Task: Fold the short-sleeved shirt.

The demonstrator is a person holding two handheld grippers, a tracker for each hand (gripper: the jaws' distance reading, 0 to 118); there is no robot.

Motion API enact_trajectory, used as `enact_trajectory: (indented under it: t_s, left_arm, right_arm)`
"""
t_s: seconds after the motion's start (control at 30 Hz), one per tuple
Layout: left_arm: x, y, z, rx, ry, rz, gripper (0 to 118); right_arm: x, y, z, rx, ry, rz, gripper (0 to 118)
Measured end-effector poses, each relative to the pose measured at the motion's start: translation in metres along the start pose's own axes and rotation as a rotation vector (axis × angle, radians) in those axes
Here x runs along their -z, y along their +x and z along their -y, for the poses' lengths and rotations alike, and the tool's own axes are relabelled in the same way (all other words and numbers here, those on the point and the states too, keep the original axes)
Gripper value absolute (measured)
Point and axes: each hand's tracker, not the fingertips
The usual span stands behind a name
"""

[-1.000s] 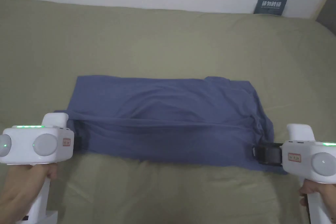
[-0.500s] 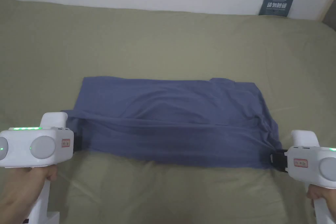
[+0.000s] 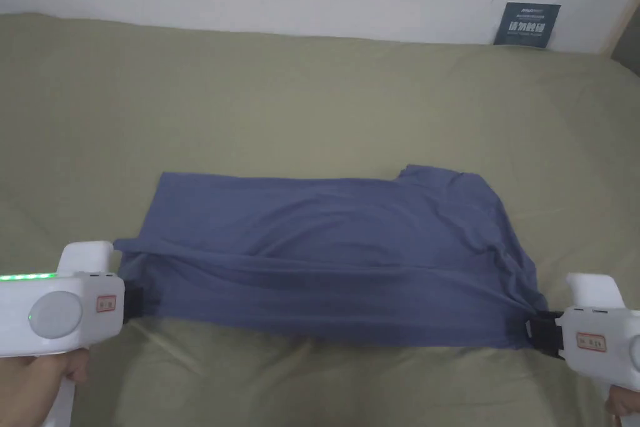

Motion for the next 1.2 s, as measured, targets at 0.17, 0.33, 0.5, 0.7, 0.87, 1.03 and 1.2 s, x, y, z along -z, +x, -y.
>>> enact_trajectory:
  t_s: [0.17, 0.33, 0.5, 0.7, 0.87, 1.03, 1.2]
  left_arm:
    - [0.008, -0.002, -0.002, 0.004, -0.002, -0.002, 53]
    - [-0.001, -0.006, -0.012, 0.033, 0.053, -0.039, 114]
    - [-0.008, -0.012, -0.046, 0.025, 0.098, -0.014, 88]
    - [0.035, -0.009, -0.112, 0.056, 0.107, -0.038, 6]
    - [0.092, -0.004, -0.163, -0.018, 0.078, -0.017, 6]
    - [0.145, 0.011, -0.198, 0.050, 0.040, -0.095, 73]
    - [0.178, 0.025, -0.209, 0.047, 0.017, -0.145, 114]
  right_arm:
    - [0.004, -0.007, 0.001, -0.017, -0.013, 0.017, 102]
    - [-0.006, -0.004, -0.018, -0.017, 0.018, -0.008, 103]
    - [-0.006, 0.000, -0.051, 0.048, 0.122, -0.012, 93]
    - [0.029, -0.004, -0.105, 0.073, 0.155, -0.015, 14]
    - [0.064, -0.010, -0.137, 0.058, 0.133, 0.020, 14]
    - [0.094, -0.002, -0.156, 0.054, 0.106, 0.044, 14]
    - [0.116, 0.010, -0.160, 0.059, 0.063, 0.072, 14]
